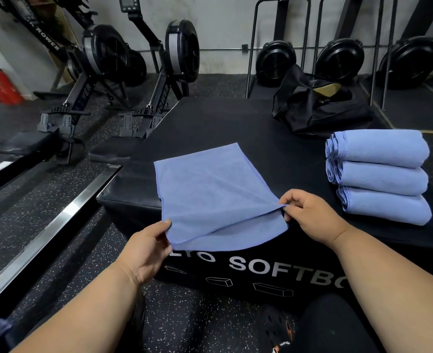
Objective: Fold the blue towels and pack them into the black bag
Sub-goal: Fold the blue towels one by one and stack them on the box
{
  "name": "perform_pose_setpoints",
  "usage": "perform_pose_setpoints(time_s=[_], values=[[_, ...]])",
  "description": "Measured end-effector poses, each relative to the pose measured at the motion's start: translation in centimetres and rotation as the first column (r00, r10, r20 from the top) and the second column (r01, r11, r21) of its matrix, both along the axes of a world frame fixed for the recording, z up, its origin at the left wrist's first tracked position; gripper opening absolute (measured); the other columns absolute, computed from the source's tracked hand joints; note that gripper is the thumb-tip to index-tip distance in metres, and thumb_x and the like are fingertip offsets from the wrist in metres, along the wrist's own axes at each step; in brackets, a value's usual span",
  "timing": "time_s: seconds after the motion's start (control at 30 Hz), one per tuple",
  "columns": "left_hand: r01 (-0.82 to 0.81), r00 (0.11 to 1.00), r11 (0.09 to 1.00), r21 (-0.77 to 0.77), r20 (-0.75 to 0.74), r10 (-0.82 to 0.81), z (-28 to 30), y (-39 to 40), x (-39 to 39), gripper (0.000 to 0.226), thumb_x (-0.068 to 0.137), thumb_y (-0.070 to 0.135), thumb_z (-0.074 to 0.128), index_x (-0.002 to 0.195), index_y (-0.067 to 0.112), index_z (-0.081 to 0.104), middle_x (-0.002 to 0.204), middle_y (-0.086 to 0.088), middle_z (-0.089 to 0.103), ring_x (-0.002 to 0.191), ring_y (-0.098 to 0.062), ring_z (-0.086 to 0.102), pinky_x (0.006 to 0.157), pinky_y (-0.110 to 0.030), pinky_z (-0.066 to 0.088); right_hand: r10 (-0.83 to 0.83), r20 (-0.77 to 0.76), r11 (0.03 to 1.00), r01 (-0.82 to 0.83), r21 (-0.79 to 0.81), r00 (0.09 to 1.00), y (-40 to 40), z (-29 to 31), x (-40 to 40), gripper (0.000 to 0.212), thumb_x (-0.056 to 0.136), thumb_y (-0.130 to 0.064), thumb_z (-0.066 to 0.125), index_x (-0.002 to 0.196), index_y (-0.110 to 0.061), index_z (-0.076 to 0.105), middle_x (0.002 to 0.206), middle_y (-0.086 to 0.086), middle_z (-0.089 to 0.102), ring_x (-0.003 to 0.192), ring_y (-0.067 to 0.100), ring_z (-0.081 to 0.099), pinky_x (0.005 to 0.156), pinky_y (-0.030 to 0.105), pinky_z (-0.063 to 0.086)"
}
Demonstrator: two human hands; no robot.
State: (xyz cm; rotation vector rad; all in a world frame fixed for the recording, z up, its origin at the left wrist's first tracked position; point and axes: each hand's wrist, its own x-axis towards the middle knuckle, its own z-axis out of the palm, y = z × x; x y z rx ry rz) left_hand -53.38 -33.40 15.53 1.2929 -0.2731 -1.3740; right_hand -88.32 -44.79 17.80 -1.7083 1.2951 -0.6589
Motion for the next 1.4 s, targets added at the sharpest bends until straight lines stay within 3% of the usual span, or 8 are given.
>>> perform_pose_setpoints(time_s=[0.1, 0.37, 0.73, 0.87, 1.07, 1.2, 1.3, 1.4], values=[[0.068, 0.996, 0.994, 0.089, -0.063, -0.062, -0.7, 0.0, -0.2, 0.020, 0.103, 0.013, 0.058, 0.113, 0.004, 0.072, 0.101, -0.008, 0.077, 0.078, -0.019, 0.075, 0.069, -0.033, 0.066, -0.007, -0.032, 1.000, 0.008, 0.020, 0.999, 0.1, 0.0, -0.1, 0.025, 0.096, -0.011, 0.057, 0.087, -0.023, 0.077, 0.079, -0.003, 0.074, 0.071, 0.010, 0.063, 0.081, 0.032, 0.053], [0.035, 0.999, 0.995, 0.098, 0.016, -0.037, -1.8, -0.1, -0.1, 0.028, 0.103, 0.023, 0.062, 0.126, 0.011, 0.072, 0.125, -0.004, 0.076, 0.099, -0.016, 0.070, 0.078, -0.031, 0.049, -0.153, -0.221, 0.981, 0.121, -0.151, 0.963, 0.0, -0.8, 1.4, 0.020, 0.088, -0.039, 0.078, 0.082, -0.026, 0.064, 0.067, -0.009, 0.062, 0.067, 0.012, 0.058, 0.066, 0.030, 0.046], [0.038, 0.996, 0.999, 0.027, 0.084, -0.040, 0.7, 0.2, -0.2, 0.023, 0.105, 0.024, 0.058, 0.115, 0.012, 0.074, 0.108, -0.003, 0.079, 0.091, -0.017, 0.069, 0.081, -0.032, 0.050, -0.169, -0.337, 0.979, 0.118, -0.167, 0.926, -0.2, -0.7, 2.4, 0.019, 0.081, -0.040, 0.075, 0.072, -0.028, 0.064, 0.080, -0.009, 0.064, 0.078, 0.008, 0.059, 0.095, 0.043, 0.048], [0.061, 0.984, 0.998, -0.026, 0.172, -0.055, 1.5, -0.2, 0.2, 0.026, 0.105, 0.022, 0.057, 0.119, 0.010, 0.074, 0.114, -0.005, 0.078, 0.098, -0.020, 0.069, 0.091, -0.038, 0.051, -0.191, -0.306, 0.977, 0.150, -0.153, 0.933, 0.0, -0.5, 2.7, 0.010, 0.076, -0.041, 0.072, 0.080, -0.034, 0.066, 0.082, -0.011, 0.066, 0.084, 0.013, 0.061, 0.094, 0.045, 0.050], [0.041, 0.978, 0.999, -0.017, 0.207, -0.037, 1.4, 0.0, 0.1, 0.021, 0.103, 0.021, 0.060, 0.114, 0.010, 0.075, 0.111, -0.004, 0.079, 0.097, -0.019, 0.070, 0.088, -0.039, 0.051, -0.212, -0.512, 0.973, 0.129, -0.193, 0.833, 0.0, -0.3, 3.4, 0.020, 0.088, -0.053, 0.069, 0.083, -0.035, 0.061, 0.098, -0.012, 0.052, 0.104, 0.020, 0.048, 0.097, 0.041, 0.037], [0.030, 0.978, 0.999, -0.017, 0.206, -0.026, 1.3, 0.1, 0.2, 0.017, 0.103, 0.021, 0.061, 0.109, 0.015, 0.076, 0.108, -0.002, 0.079, 0.094, -0.017, 0.068, 0.082, -0.035, 0.050, -0.193, -0.399, 0.968, 0.106, -0.228, 0.896, 0.3, -0.5, 3.2, 0.022, 0.089, -0.040, 0.069, 0.074, -0.027, 0.060, 0.086, -0.009, 0.056, 0.087, 0.018, 0.055, 0.085, 0.038, 0.042], [0.046, 0.973, 0.999, -0.030, 0.229, -0.038, 1.5, 0.0, 0.5, 0.019, 0.105, 0.023, 0.058, 0.109, 0.016, 0.076, 0.108, -0.002, 0.078, 0.094, -0.017, 0.067, 0.081, -0.035, 0.049, -0.167, -0.154, 0.972, 0.136, -0.192, 0.974, 0.4, -0.1, 3.1, 0.023, 0.090, -0.032, 0.070, 0.075, -0.022, 0.058, 0.067, -0.010, 0.056, 0.064, 0.011, 0.050, 0.066, 0.034, 0.045], [0.040, 0.967, 0.996, -0.077, 0.255, -0.019, 2.2, -0.6, 1.1, 0.024, 0.106, 0.023, 0.055, 0.115, 0.013, 0.075, 0.110, -0.004, 0.077, 0.094, -0.018, 0.066, 0.081, -0.037, 0.047, -0.166, 0.106, 0.982, 0.174, -0.069, 0.980, 0.5, 0.9, 3.8, 0.019, 0.097, -0.028, 0.068, 0.087, -0.016, 0.058, 0.065, -0.008, 0.050, 0.064, 0.012, 0.046, 0.067, 0.033, 0.046]])
